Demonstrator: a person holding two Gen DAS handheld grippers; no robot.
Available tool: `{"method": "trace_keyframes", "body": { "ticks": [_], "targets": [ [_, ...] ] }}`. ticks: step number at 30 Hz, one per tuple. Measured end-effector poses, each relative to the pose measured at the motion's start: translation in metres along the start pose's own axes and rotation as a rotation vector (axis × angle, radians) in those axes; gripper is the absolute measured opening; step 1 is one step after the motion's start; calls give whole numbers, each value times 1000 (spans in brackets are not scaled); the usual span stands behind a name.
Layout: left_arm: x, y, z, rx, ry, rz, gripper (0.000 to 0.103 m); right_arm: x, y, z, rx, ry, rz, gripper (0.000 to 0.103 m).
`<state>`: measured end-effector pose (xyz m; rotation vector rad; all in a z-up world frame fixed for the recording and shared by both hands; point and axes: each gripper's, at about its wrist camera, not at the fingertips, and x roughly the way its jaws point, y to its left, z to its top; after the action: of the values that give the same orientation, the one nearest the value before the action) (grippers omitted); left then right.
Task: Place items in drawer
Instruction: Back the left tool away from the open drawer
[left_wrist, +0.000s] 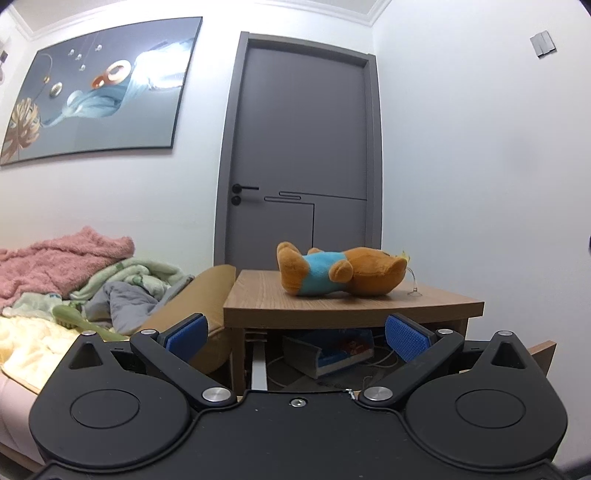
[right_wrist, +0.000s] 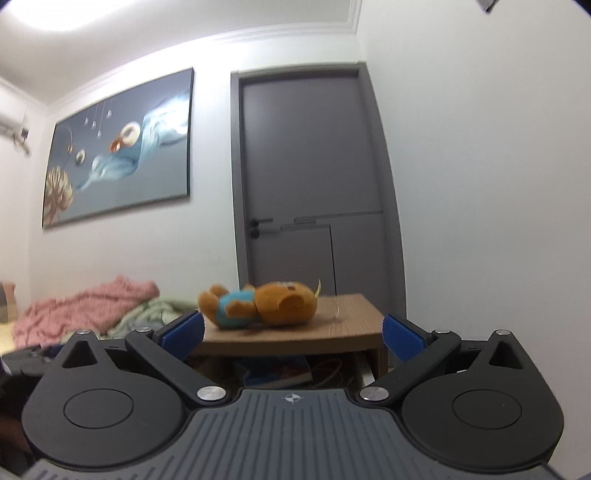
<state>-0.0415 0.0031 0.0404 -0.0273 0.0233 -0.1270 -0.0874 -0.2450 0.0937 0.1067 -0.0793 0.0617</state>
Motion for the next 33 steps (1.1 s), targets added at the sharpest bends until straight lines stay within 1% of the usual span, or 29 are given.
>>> {"method": "trace_keyframes", "body": {
  "ticks": [1, 7, 11, 16, 20, 25, 27, 30, 33],
  "targets": [
    [-1, 2, 0, 3, -2, 10, 102, -5, 3, 1, 4, -16, -2, 103],
    [-9, 13, 1, 21, -15, 71, 102, -17, 22, 10, -30, -52, 56, 103],
    [-12, 19, 1, 21, -12, 92, 102, -18, 24, 10, -20, -54, 64, 103],
    [-13, 21, -2, 26, -4, 93, 102, -14, 14, 3, -6, -9, 23, 103],
    [-13, 23, -4, 28, 3, 94, 102, -14, 8, -3, 1, 5, 16, 103],
    [-12, 18, -5, 23, 1, 80, 102, 4, 10, 4, -19, 35, 48, 103],
    [-10, 16, -5, 16, 2, 74, 102, 15, 9, 4, -24, 63, 57, 103],
    [-6, 14, -4, -3, 12, 68, 102, 30, 9, 4, -31, 105, 73, 103],
    [-1, 14, -1, -27, 29, 74, 102, 40, 8, 7, -46, 115, 105, 103]
  ]
}}
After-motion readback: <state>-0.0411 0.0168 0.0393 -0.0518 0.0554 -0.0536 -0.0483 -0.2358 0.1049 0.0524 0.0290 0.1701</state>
